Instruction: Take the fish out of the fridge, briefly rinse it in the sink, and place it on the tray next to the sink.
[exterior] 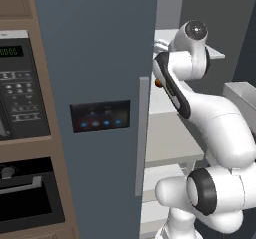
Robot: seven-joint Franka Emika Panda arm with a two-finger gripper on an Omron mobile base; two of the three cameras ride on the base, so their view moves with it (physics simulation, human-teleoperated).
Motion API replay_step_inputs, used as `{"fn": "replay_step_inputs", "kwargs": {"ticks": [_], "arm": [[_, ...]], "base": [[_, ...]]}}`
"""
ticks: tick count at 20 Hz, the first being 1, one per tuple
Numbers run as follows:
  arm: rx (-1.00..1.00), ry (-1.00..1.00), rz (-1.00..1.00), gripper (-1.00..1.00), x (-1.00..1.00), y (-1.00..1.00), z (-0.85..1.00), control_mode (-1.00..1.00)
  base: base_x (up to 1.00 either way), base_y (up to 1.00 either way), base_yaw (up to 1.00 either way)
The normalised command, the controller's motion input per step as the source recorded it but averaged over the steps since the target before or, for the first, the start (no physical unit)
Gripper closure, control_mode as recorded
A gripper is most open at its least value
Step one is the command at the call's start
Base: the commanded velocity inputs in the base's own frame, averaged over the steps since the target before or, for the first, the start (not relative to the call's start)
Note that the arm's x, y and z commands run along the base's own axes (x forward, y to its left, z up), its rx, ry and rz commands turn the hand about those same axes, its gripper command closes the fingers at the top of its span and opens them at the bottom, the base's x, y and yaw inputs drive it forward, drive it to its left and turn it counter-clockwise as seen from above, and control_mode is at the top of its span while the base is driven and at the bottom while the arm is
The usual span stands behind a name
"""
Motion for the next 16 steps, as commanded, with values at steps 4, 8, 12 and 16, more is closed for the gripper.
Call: {"fn": "replay_step_inputs", "kwargs": {"ticks": [4,8,12,16], "arm": [[0.06,0.33,-0.02,1.00,-1.00,0.06,-0.73,-1.00],[0.00,0.23,0.02,1.00,-1.00,-0.10,-1.00,-1.00],[0.00,0.01,0.01,1.00,-1.00,-0.20,-1.00,-1.00],[0.19,0.07,0.11,1.00,-0.75,0.01,-0.81,-1.00]], "base": [[0.00,0.00,0.00],[0.00,0.00,0.00],[0.00,0.00,0.00],[0.00,0.00,0.00]]}}
